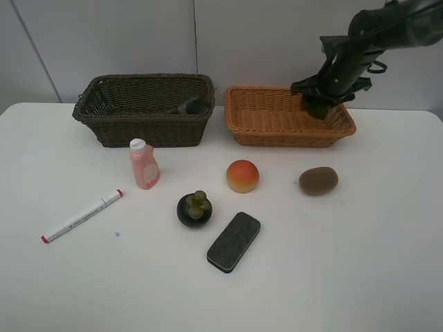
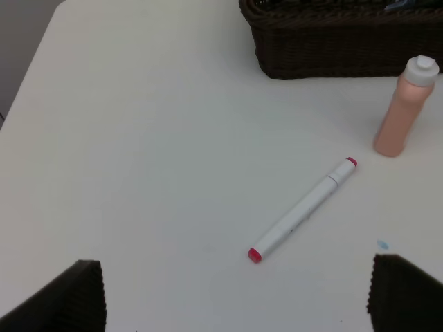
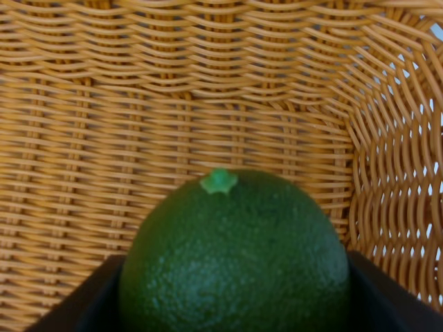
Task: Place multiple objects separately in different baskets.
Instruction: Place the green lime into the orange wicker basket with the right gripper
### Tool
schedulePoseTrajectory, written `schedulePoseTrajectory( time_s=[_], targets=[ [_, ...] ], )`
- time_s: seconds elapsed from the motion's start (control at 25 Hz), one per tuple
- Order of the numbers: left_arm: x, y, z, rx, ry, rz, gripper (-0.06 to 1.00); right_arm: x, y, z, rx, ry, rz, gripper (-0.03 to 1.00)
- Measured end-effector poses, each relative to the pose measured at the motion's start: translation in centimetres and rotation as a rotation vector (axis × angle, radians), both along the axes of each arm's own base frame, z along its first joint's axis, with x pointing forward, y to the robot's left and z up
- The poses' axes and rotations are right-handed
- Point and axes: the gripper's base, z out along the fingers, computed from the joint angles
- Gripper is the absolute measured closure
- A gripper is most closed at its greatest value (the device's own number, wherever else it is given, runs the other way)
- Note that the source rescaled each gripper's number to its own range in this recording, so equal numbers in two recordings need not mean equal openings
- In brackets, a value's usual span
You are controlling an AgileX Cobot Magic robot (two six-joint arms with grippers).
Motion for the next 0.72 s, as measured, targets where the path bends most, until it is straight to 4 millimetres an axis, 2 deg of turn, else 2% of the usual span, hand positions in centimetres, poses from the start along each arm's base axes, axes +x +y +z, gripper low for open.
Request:
schedulePoseTrajectory(
  time_s=[0.28,0.32,0.36,0.44,0.56,0.72],
  targets=[
    [0.00,0.00,0.00,0.000,0.000,0.000,-0.06,-0.04,-0.01,-0.02,-0.001,0.005,-0.001,0.48],
    [0.00,0.00,0.00,0.000,0.000,0.000,-0.06,-0.05,-0.01,-0.03,-0.001,0.006,-0.001,0.36],
    [0.00,0.00,0.00,0.000,0.000,0.000,-0.06,-0.05,-0.01,-0.03,-0.001,0.006,-0.001,0.20],
    [0.00,0.00,0.00,0.000,0.000,0.000,-0.06,-0.08,-0.02,-0.05,-0.002,0.010,-0.002,0.05],
    [0.00,0.00,0.00,0.000,0.000,0.000,-0.06,-0.26,-0.08,-0.14,-0.007,0.033,-0.005,-0.01],
    [0.00,0.00,0.00,0.000,0.000,0.000,-0.06,-0.42,-0.12,-0.22,-0.011,0.052,-0.008,-0.02]
  ],
)
